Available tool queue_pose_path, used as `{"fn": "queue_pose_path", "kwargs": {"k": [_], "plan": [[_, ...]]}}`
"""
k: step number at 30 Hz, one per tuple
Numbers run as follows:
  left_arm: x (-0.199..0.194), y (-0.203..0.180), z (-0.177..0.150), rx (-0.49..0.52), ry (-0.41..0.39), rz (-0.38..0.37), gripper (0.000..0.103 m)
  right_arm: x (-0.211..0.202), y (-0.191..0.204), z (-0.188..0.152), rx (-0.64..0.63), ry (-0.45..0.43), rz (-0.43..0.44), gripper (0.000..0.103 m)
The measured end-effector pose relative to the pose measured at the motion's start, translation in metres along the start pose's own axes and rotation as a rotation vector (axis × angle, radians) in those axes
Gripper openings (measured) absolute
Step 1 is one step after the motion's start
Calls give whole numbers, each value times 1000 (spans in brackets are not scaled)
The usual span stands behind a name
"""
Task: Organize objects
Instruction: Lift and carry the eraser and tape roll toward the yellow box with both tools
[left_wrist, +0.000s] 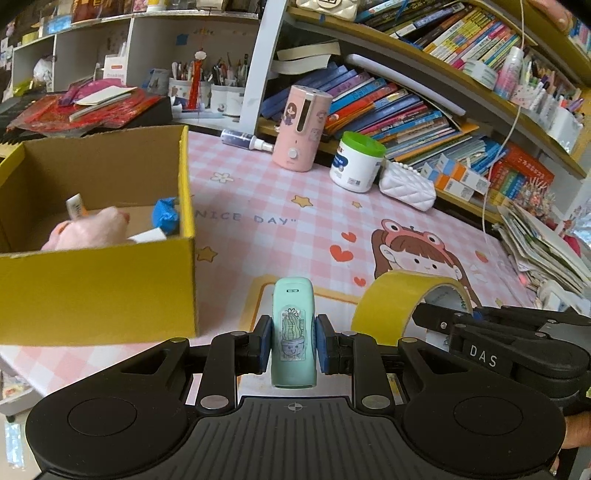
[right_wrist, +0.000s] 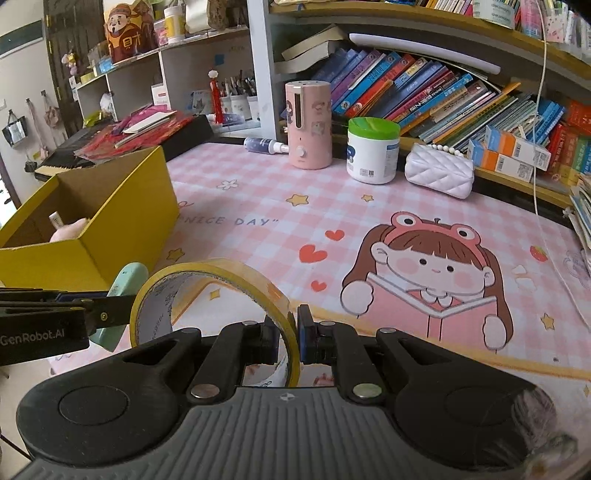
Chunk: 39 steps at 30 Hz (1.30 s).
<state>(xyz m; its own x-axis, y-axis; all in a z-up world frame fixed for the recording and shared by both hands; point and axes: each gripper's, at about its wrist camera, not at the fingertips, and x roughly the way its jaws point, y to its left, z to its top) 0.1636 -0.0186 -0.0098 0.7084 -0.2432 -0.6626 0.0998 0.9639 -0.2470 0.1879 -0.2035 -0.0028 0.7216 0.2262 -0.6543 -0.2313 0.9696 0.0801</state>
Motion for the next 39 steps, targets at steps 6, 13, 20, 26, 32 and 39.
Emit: {"fn": "queue_pose_path", "kwargs": {"k": [6, 13, 20, 26, 32, 39], "plan": [[-22, 17, -16, 0, 2, -19, 23, -19, 26, -14, 11, 8, -15, 9], [-56, 44, -36, -4, -3, -24, 23, -41, 66, -35, 1, 15, -14, 9], [-86, 70, -54, -11, -14, -18, 23, -61, 106, -56, -12, 16, -3, 9], [-108, 92, -69, -28, -25, 5, 23, -70, 137, -71, -20, 20, 22, 9], [-131, 117, -80, -58, -48, 47, 23, -72, 167, -79, -43, 31, 67, 9], [-150, 140, -84, -92, -79, 89, 23, -70, 200, -78, -89, 31, 121, 9]]}}
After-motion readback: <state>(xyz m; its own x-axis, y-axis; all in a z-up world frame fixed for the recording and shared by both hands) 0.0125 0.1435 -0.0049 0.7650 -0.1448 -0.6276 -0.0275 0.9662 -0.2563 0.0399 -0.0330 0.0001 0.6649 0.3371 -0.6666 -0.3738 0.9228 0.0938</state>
